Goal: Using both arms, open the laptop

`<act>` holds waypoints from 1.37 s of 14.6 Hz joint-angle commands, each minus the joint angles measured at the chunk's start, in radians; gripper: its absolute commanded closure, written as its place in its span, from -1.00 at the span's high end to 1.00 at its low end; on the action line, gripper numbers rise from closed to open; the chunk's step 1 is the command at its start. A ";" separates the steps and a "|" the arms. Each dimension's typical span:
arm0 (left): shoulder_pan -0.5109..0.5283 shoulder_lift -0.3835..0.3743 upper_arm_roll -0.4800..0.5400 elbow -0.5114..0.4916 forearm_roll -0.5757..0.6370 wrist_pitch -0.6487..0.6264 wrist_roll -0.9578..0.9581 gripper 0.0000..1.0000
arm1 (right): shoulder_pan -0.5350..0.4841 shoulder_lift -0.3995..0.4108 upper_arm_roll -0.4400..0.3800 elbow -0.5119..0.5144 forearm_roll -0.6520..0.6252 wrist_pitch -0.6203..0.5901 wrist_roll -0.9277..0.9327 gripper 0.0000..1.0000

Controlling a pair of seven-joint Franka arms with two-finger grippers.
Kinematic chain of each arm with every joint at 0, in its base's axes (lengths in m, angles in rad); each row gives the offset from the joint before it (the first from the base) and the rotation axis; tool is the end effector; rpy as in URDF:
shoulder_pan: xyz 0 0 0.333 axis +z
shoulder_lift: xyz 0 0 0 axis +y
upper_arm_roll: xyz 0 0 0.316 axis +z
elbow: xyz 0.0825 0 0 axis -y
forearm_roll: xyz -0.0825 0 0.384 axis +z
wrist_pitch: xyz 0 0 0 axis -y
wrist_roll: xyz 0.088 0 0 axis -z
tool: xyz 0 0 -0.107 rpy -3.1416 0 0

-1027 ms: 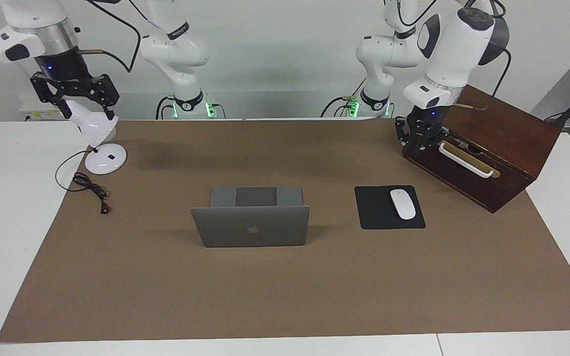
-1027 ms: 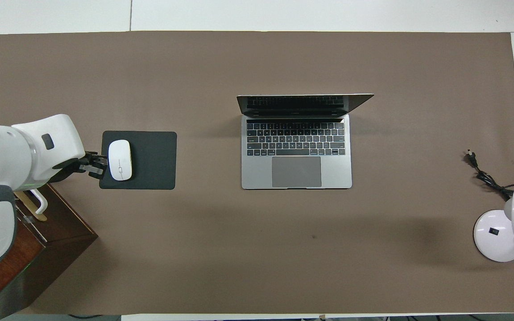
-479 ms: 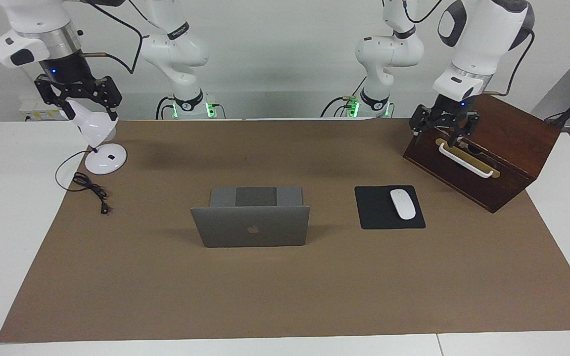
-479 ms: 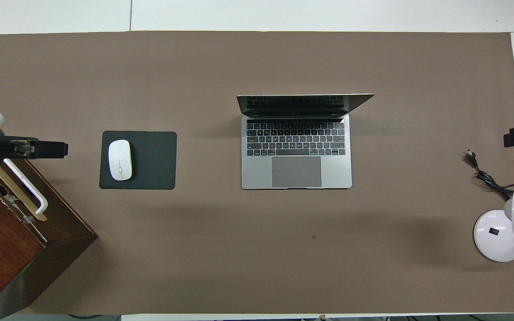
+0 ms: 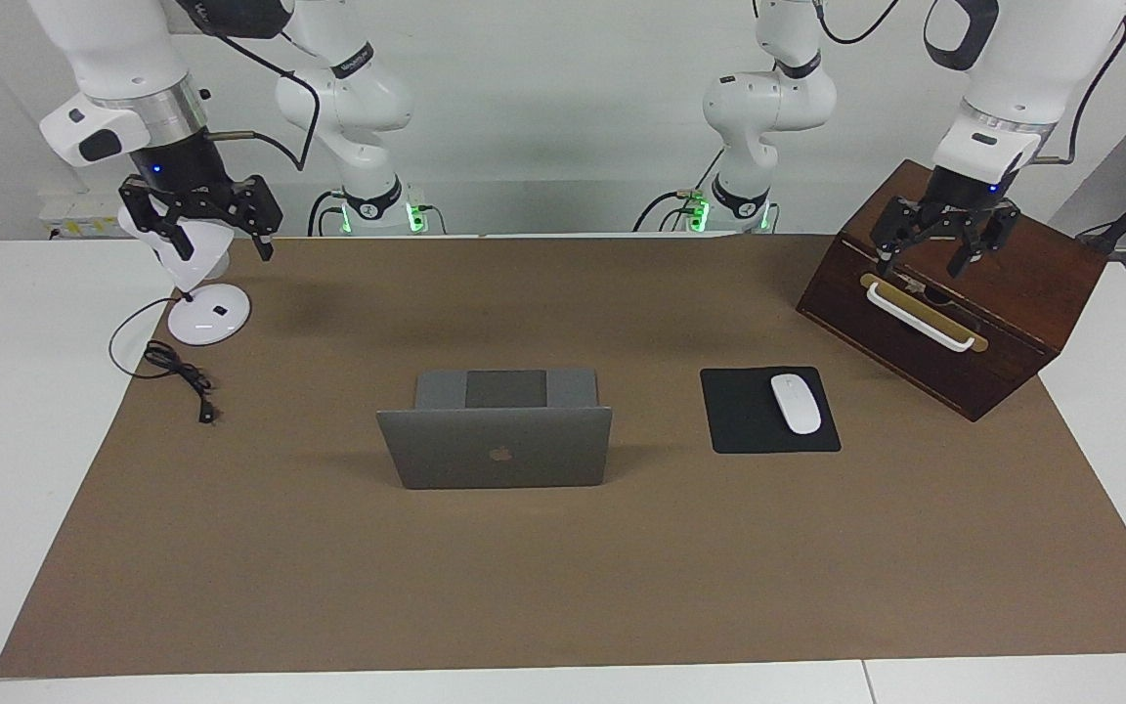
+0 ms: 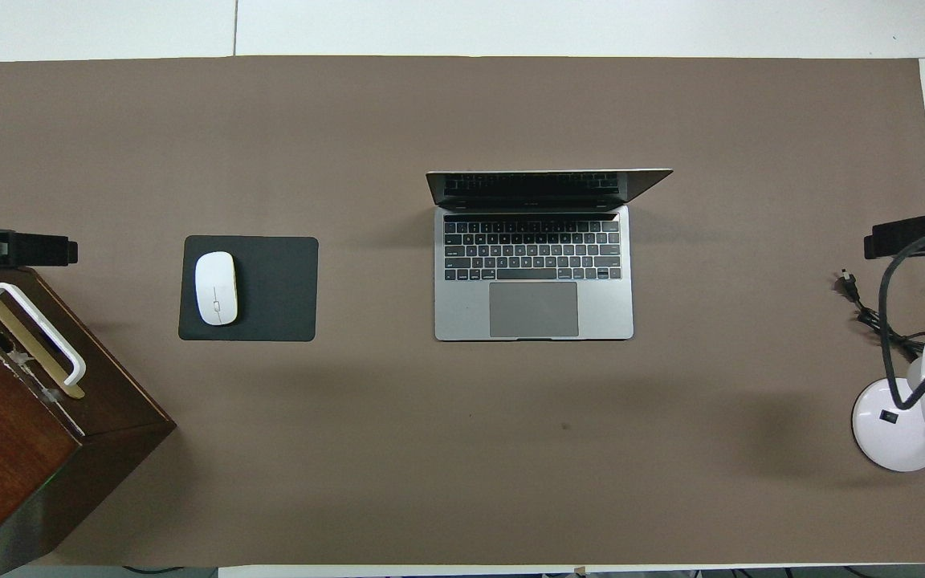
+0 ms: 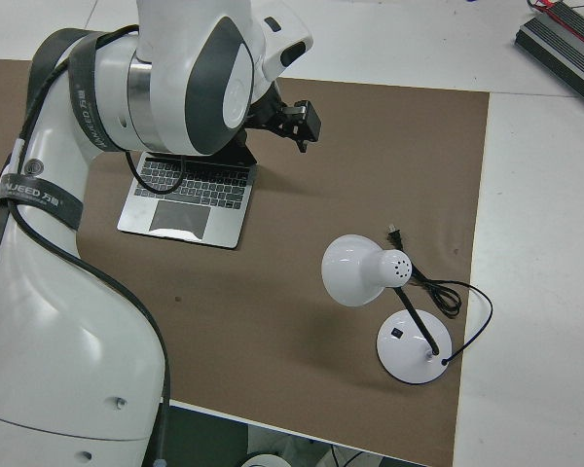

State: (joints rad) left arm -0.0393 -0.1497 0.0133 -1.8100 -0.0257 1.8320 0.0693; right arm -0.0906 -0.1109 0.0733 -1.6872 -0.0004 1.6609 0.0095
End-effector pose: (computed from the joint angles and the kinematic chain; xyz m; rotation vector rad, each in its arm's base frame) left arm 0.5291 -0.0154 0.6152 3.1033 -0.1410 0.2682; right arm 0.5282 -0.0069 0.6372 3.1297 -0.0421 0.1320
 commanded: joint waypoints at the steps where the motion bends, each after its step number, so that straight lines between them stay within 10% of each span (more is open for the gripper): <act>1: 0.013 0.036 -0.010 0.058 -0.007 -0.051 -0.011 1.00 | -0.001 -0.016 0.002 -0.028 0.025 0.023 0.006 1.00; 5: 0.028 0.113 -0.009 0.225 -0.002 -0.186 -0.011 1.00 | -0.014 -0.018 0.000 -0.029 0.025 0.020 -0.003 1.00; 20: 0.042 0.122 -0.010 0.207 0.000 -0.211 -0.014 1.00 | -0.014 -0.018 0.000 -0.029 0.025 0.016 0.001 1.00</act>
State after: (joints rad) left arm -0.0135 -0.0363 0.0135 -1.6216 -0.0255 1.6344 0.0664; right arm -0.0946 -0.1109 0.0693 -1.6947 0.0022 1.6616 0.0095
